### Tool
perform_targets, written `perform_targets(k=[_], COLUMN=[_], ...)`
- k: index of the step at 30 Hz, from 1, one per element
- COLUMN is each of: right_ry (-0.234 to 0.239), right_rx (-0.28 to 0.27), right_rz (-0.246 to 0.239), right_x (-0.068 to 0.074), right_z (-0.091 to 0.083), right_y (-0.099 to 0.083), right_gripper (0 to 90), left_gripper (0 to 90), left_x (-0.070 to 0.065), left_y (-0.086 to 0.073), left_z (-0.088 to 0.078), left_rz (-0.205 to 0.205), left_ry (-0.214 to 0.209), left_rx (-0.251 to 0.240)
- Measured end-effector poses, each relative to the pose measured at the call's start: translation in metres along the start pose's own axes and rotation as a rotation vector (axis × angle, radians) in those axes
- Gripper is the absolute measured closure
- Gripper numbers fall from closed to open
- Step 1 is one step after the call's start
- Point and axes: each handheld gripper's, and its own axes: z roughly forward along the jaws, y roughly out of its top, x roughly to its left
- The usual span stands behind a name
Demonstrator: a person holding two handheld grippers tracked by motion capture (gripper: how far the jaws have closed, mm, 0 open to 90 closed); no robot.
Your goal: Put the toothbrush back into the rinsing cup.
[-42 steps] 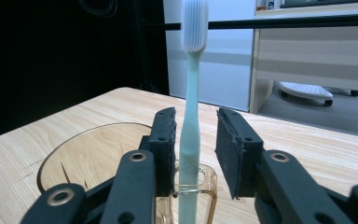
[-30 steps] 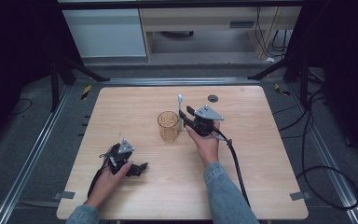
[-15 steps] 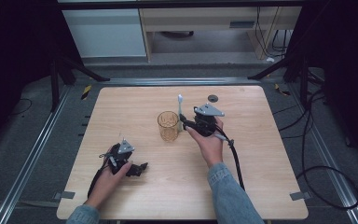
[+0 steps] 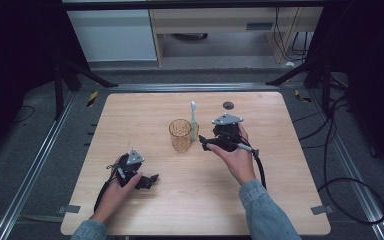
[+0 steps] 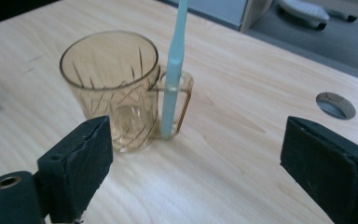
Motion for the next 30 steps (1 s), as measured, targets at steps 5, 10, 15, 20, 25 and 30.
perform_targets(k=[5,10,15,20,25,30], right_ry=[0.022,0.021,0.024,0.016,0.006,0.001], right_rx=[0.058,0.102,0.118,0.146,0.169,0.191], right_rz=[-0.029,-0.068,-0.067,-0.065,-0.040,-0.016], right_x=[-0.004,-0.008,-0.014,-0.022,-0.031,-0.039], right_z=[-0.012,-0.025,-0.037,-0.046,-0.052,-0.056], right_y=[-0.003,-0.010,-0.022,-0.038,-0.054,-0.074], right_gripper=[8.4,8.1,7.8,7.2,6.9,6.9], left_gripper=[0.0,0.0,0.0,0.0,0.0,0.0], left_x=[0.000,0.000,0.000,0.000,0.000,0.000], left_y=[0.000,0.000,0.000,0.000,0.000,0.000], left_z=[0.000,0.000,0.000,0.000,0.000,0.000], left_rz=[0.000,0.000,0.000,0.001,0.000,0.000], left_ry=[0.000,0.000,0.000,0.000,0.000,0.000], left_rx=[0.001,0.000,0.000,0.000,-0.001,0.000])
